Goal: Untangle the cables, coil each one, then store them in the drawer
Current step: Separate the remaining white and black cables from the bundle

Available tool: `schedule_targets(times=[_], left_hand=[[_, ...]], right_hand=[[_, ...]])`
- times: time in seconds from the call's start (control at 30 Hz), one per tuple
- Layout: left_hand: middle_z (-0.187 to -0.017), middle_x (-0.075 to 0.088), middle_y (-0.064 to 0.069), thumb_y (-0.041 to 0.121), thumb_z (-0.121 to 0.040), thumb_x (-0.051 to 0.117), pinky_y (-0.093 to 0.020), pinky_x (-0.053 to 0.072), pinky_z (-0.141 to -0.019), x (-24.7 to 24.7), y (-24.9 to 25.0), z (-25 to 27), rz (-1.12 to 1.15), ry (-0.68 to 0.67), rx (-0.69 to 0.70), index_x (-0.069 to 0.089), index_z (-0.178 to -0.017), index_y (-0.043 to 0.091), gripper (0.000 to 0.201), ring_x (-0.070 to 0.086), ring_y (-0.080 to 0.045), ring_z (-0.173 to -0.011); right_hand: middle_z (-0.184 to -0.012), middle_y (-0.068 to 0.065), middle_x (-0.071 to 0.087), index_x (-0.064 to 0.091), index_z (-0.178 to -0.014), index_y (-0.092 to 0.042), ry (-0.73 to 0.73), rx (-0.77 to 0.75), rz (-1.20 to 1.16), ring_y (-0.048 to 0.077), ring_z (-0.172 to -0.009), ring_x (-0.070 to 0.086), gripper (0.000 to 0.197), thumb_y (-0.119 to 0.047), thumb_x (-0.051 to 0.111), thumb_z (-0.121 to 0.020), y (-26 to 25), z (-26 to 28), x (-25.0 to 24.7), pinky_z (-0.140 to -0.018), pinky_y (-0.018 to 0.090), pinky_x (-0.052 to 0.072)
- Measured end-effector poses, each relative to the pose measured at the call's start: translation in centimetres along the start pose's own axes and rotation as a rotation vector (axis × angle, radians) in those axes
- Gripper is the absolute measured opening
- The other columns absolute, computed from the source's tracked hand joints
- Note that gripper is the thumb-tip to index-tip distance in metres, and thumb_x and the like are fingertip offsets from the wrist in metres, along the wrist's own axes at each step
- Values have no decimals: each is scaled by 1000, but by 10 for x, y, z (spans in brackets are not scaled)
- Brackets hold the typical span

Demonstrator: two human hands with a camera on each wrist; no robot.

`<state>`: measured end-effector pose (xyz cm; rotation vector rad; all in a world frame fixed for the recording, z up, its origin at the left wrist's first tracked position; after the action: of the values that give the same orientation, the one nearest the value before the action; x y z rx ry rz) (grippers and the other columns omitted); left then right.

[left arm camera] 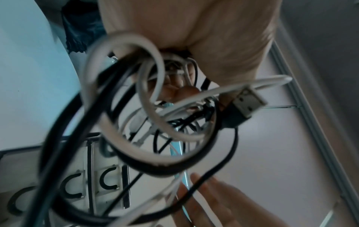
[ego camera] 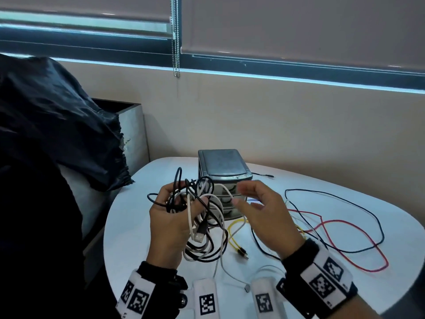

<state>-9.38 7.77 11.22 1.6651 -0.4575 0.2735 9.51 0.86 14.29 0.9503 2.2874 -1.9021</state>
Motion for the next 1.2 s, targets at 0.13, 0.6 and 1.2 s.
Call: schedule_targets(times=[0.13, 0.6, 1.2], left_hand=[[-66, 64, -3, -6, -70, 81, -31, 56, -52, 5, 1, 1, -8, -94, 7, 67, -98, 16, 39, 59, -20, -58], [-66, 65, -8, 6, -65, 72, -27, 52, -44, 7, 4, -7, 203, -115, -107, 59, -102, 14, 40, 60, -15, -46], [-64, 64, 1, -9, -72, 79, -24, 52, -54, 17, 14, -3, -69, -109, 62, 63, -104, 8, 40, 59, -13, -56]], right_hand=[[-58, -11, 63, 67, -77, -22, -283, 53, 11, 7, -55, 60, 15, -22, 66, -93, -6, -11, 21, -63, 22, 47], [-93, -18, 66, 69, -89, -32, 38, -222, 313, 2, -92, 59, 10, -41, 67, -87, -43, -12, -34, -81, 17, 42], [-63, 3, 61, 63, -70, -13, -256, -128, 35, 18, -59, 54, 24, -15, 63, -94, -58, -5, 14, -62, 34, 47]])
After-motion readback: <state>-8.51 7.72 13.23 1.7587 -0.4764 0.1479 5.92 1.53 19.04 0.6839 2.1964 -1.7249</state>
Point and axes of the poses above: each hand's wrist, its own z-axis away from the middle knuckle, its own x-axis out of the palm, y = z × x, the point moved 9 cm from there along -z, towards the middle knuckle
